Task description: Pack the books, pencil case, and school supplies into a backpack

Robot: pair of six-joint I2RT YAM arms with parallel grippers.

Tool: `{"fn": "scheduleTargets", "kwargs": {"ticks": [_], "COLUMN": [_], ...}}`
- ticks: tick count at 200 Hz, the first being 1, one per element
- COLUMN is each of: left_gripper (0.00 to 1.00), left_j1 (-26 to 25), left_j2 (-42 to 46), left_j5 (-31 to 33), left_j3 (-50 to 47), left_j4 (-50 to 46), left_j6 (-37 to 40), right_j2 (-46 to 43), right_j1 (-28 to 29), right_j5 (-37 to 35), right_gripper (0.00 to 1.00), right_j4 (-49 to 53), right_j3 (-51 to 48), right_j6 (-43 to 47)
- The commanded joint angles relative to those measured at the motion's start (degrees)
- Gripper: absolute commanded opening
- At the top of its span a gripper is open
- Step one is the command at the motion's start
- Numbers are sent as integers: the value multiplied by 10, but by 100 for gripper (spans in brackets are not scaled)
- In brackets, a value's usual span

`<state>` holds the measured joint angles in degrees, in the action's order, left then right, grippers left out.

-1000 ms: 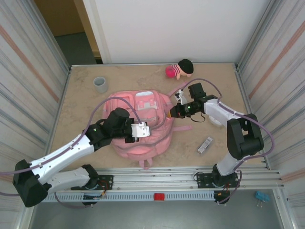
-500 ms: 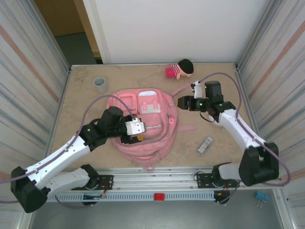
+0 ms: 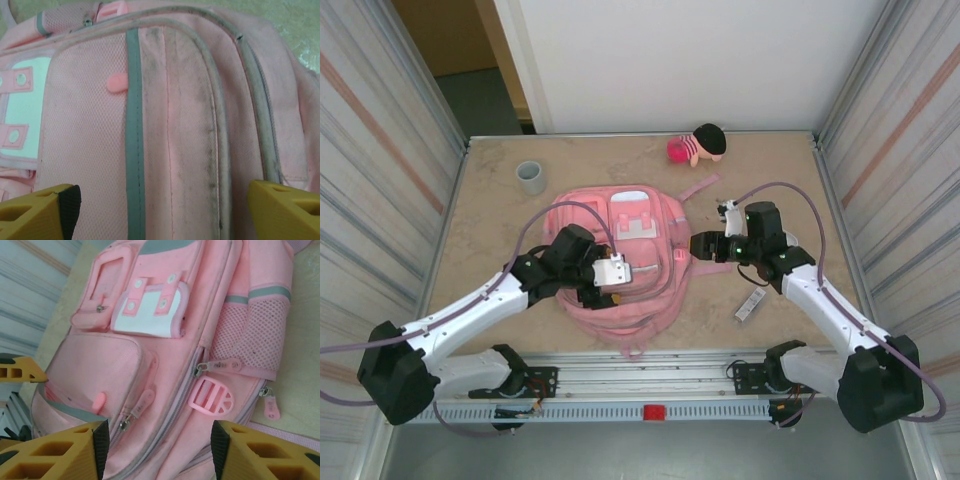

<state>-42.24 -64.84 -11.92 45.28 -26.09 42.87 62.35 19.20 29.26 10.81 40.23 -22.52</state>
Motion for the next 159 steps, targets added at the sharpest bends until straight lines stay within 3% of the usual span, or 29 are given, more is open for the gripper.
{"fn": "scheduleTargets", "kwargs": {"ticks": [1, 44, 55, 74, 96, 109, 128, 159], "left_gripper": [87, 83, 75, 51, 22, 11, 7, 4], "left_j1": [7, 8, 8, 9, 30, 56, 88, 132], "left_j2": [0, -30, -40, -44, -4, 32, 71, 59], "left_j5": [15, 69, 85, 89, -5, -69, -134, -201], "left_j3": [-6, -16, -15, -6, -29, -73, -124, -103], "left_j4": [-35, -16, -7, -4, 26, 87, 172, 147], "left_j6": [26, 39, 37, 6, -63, -103, -141, -173], "right_j2": [-8, -3, -3, -3, 4, 15, 44, 107], "right_j1": [7, 15, 16, 16, 19, 22, 24, 33], "right_j5": [-9, 3, 5, 12, 39, 56, 96, 117], "right_gripper": [57, 58, 58, 59, 61, 63, 65, 70], "right_j4": [-21, -25, -28, -33, -35, -38, -56, -82], "right_j3": [-3, 1, 0, -2, 6, 14, 25, 57], "right_j6": [-11, -7, -7, -8, -2, 0, 1, 0]}}
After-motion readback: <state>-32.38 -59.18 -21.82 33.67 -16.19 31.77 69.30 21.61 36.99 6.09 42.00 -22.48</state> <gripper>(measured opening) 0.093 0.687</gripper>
